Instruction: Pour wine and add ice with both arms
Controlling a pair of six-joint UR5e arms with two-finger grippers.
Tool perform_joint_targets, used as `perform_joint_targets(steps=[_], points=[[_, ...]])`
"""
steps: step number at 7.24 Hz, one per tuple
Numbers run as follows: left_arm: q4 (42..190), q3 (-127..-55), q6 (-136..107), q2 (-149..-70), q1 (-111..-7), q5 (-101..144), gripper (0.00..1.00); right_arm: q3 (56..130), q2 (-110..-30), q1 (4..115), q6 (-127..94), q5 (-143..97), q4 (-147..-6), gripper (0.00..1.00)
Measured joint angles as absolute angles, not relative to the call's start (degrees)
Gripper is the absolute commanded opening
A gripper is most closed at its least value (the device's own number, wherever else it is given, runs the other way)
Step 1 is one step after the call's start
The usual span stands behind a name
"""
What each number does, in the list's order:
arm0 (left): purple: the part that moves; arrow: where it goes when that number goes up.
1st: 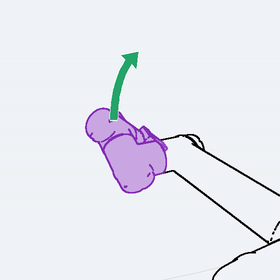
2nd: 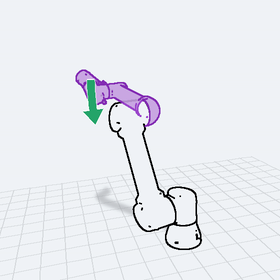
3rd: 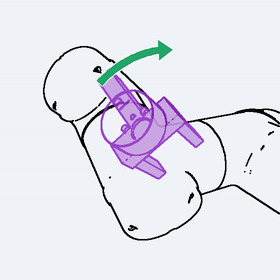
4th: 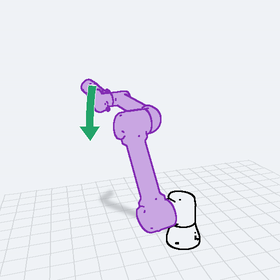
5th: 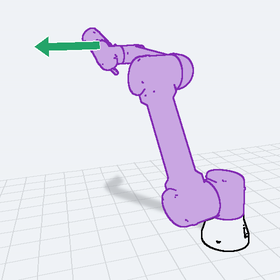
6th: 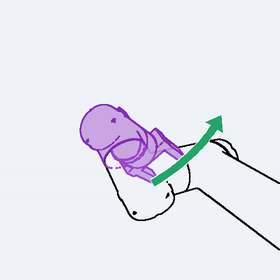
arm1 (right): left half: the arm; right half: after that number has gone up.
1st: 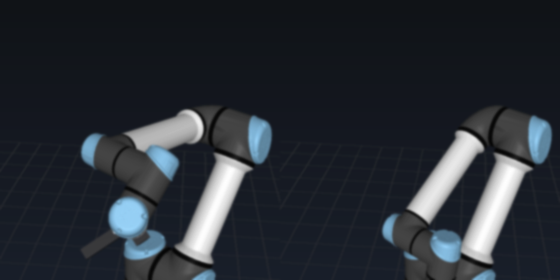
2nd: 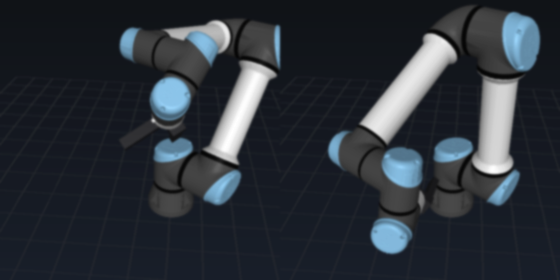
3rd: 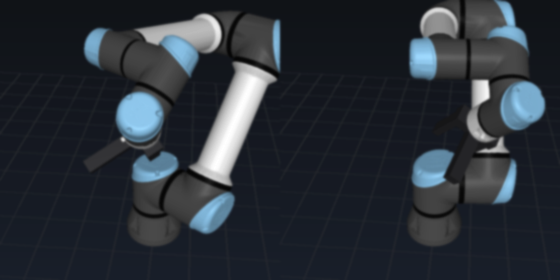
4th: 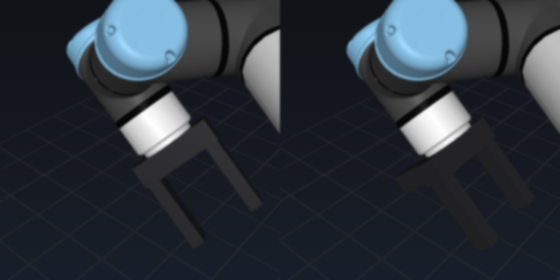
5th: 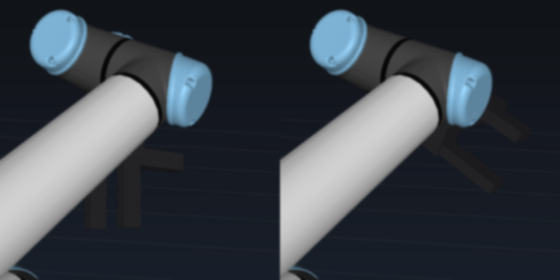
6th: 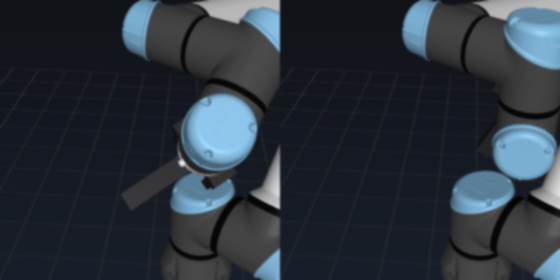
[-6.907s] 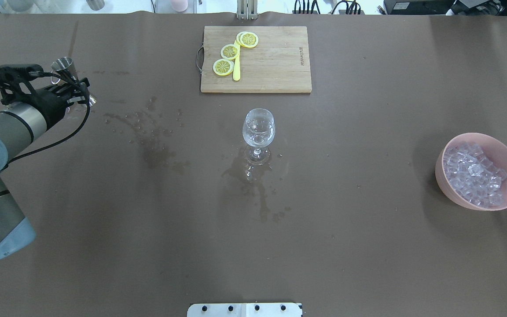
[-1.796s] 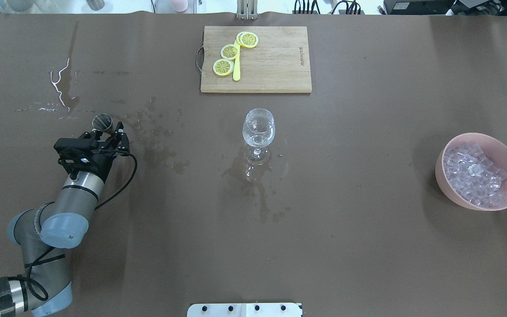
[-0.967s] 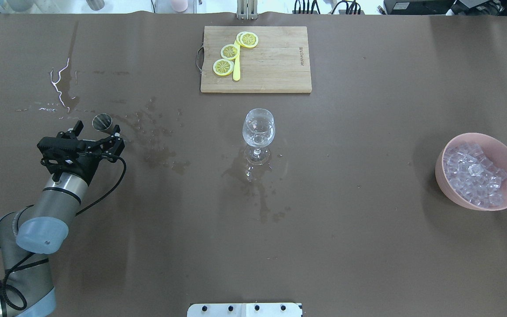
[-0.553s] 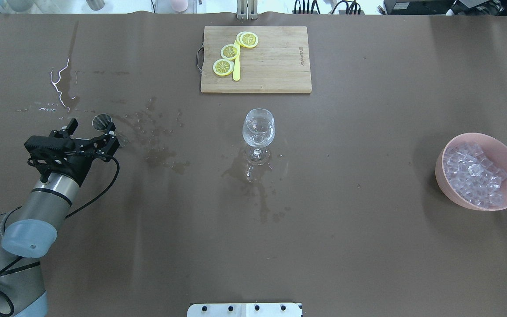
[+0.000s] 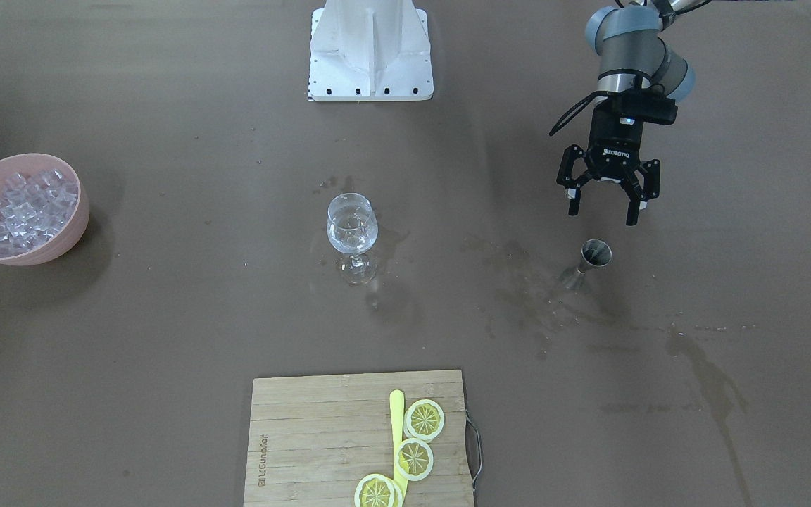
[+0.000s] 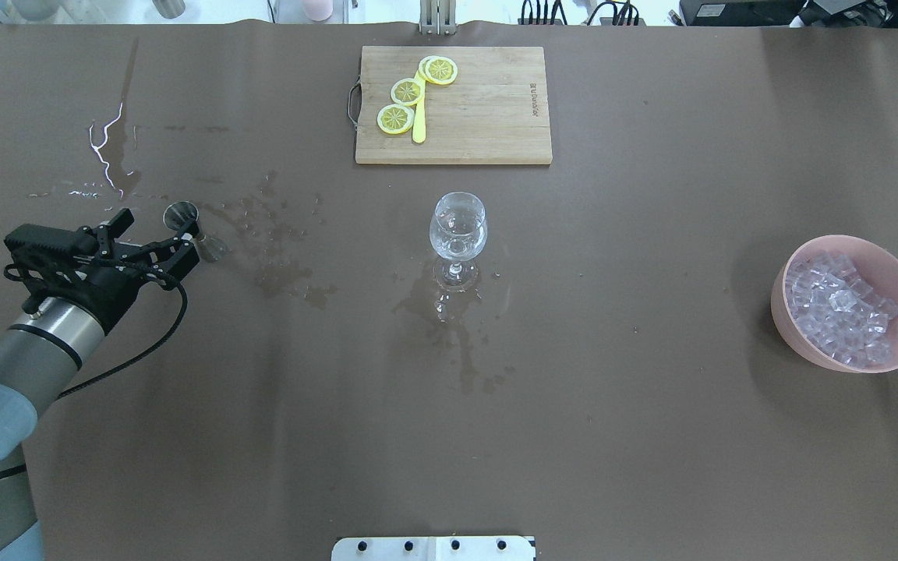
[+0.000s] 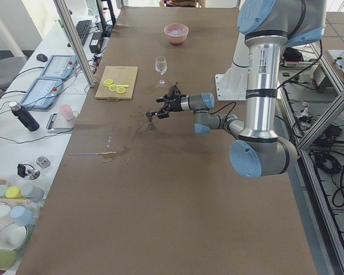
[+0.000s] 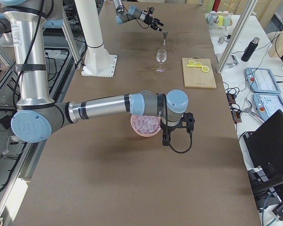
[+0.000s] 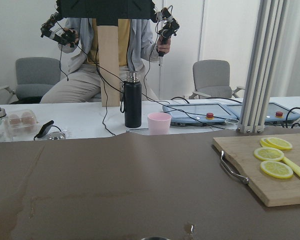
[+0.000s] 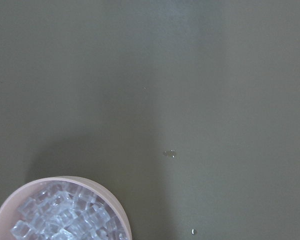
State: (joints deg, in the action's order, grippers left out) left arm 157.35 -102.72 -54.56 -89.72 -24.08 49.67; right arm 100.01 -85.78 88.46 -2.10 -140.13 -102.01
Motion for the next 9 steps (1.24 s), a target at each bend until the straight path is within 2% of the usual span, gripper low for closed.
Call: perform_joint_targets(steps=[2,5,7,9], points=[[153.1,-105.9,-54.2,-87.5,-31.0,61.4,0.98,105.6,-84.8,86.4,-7.0,-140.8,-102.2,1.0],[149.9,-107.5,-54.1,-84.3,-42.9,79.6,0.98,116.0,-86.8,75.7,-24.7,-139.5,-100.7,1.0],[148.4,-107.5,-54.1,-84.7,-45.8,83.5,0.98,119.4,-93.7,71.5,-31.1,-137.9,-91.5,1.0],[147.5,-107.5,-54.1,-85.2,-46.3,84.0,0.98,119.6,-99.2,68.1,-37.9,-136.3,-82.5,0.99]])
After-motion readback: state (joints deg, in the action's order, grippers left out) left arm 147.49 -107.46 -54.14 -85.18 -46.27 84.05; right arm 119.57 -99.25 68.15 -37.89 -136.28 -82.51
